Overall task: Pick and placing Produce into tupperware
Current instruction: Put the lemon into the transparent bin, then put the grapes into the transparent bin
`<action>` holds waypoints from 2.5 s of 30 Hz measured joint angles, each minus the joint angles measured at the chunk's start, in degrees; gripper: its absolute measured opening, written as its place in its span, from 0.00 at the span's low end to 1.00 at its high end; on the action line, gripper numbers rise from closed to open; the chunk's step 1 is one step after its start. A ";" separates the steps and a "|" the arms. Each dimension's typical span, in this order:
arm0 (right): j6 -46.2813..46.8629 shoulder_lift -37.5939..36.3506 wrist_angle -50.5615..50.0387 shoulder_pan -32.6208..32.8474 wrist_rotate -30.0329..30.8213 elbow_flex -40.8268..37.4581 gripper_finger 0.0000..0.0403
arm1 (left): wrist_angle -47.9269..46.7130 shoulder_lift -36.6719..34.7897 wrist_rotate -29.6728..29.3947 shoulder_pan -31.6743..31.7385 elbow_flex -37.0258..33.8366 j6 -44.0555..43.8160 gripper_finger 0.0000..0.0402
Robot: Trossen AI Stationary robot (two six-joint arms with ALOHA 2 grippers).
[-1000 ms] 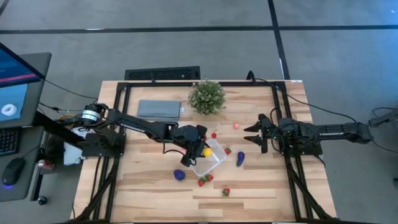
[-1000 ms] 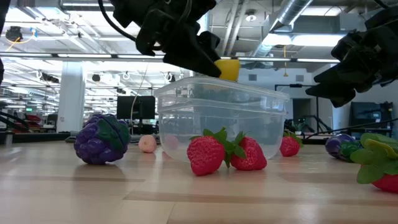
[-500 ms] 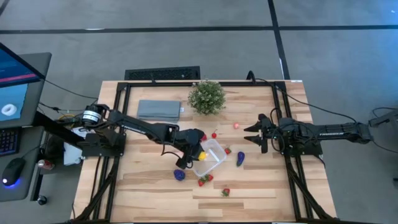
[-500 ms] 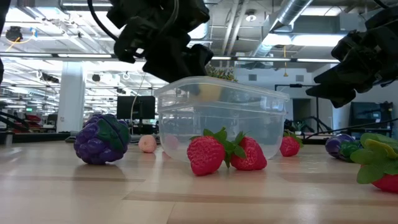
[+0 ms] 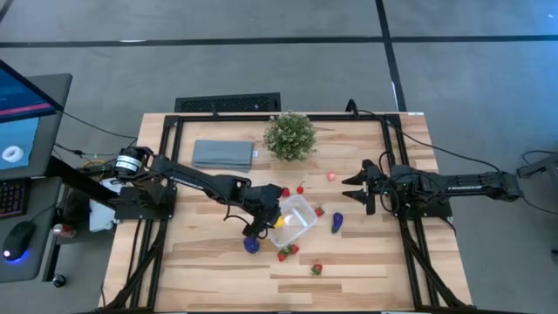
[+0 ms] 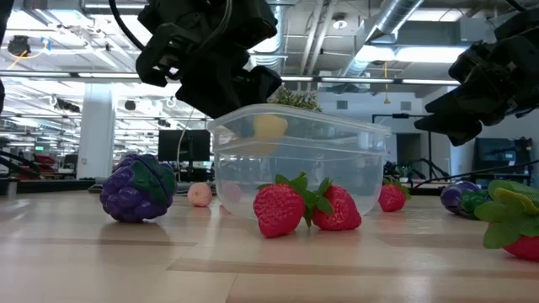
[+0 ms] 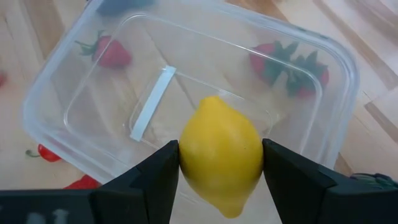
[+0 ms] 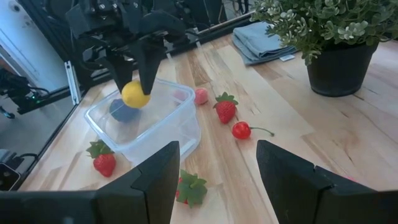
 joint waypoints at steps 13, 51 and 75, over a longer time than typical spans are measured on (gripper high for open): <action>0.02 0.00 -0.04 0.00 0.00 0.00 0.59 | 1.74 -0.02 0.00 0.05 0.00 -0.77 0.55; -5.01 0.37 0.01 0.00 -0.04 0.00 0.59 | -18.40 -12.22 -32.11 -27.19 -0.30 -39.17 0.55; -15.16 0.37 4.30 6.01 -7.67 6.44 0.59 | 5.37 -12.22 -42.59 -30.16 -18.88 -44.60 0.55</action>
